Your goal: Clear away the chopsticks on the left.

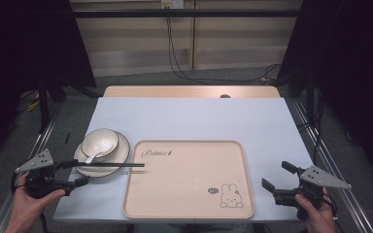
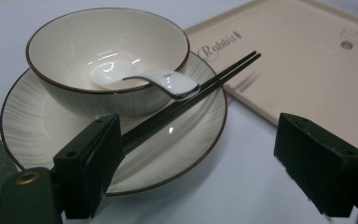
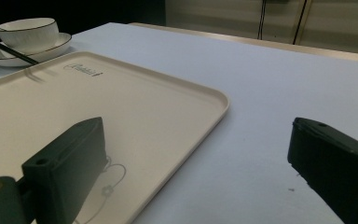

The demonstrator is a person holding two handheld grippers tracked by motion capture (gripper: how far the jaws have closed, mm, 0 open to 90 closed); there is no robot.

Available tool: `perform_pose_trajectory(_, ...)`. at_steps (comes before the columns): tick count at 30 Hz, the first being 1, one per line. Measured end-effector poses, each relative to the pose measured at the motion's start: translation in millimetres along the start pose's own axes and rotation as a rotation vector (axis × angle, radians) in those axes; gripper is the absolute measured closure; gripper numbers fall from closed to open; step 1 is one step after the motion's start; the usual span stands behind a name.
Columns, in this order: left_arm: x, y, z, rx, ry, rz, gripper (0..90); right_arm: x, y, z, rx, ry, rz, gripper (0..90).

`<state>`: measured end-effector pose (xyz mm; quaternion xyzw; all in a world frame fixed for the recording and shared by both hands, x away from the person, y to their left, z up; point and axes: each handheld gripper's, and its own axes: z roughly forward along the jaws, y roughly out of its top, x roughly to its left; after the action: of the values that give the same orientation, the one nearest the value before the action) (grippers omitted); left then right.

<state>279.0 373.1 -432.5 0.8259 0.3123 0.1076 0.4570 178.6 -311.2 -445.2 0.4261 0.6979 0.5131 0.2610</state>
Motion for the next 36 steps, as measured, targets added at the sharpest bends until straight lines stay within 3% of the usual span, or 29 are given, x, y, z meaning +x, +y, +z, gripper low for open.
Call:
perform_pose_trajectory(2,3.7,-0.8,3.6,0.016,-0.001,0.017,16.3,0.1,0.1,0.1,0.0,0.001,-0.002,4.1)
perform_pose_trajectory(4,7.4,-1.9,7.4,0.031,0.0,0.03,26.3,0.6,0.0,0.0,0.002,0.002,-0.002,4.1)
perform_pose_trajectory(6,11.3,-2.7,9.5,0.027,0.013,0.03,28.9,0.6,0.0,0.0,0.002,0.001,-0.001,4.1)
perform_pose_trajectory(12,17.9,-3.3,17.6,0.048,0.029,0.046,50.3,0.7,0.0,0.1,0.004,-0.001,-0.001,4.2)
perform_pose_trajectory(19,23.9,1.7,23.1,0.089,0.056,0.08,53.3,0.9,-0.2,-0.1,0.008,-0.001,-0.004,4.2)
perform_pose_trajectory(21,23.6,1.5,23.5,0.086,0.051,0.068,54.3,0.7,-0.2,-0.6,0.006,0.002,-0.004,4.2)
perform_pose_trajectory(26,21.8,0.5,24.3,0.116,0.05,0.097,57.0,0.9,0.0,0.3,0.008,0.002,-0.002,4.3)
perform_pose_trajectory(31,20.3,0.1,24.3,0.109,0.048,0.103,61.0,0.9,-0.3,0.1,0.011,-0.002,-0.004,4.3)
perform_pose_trajectory(36,14.2,4.8,28.1,0.166,0.042,0.138,64.8,0.9,-0.1,0.4,0.011,0.006,-0.006,4.3)
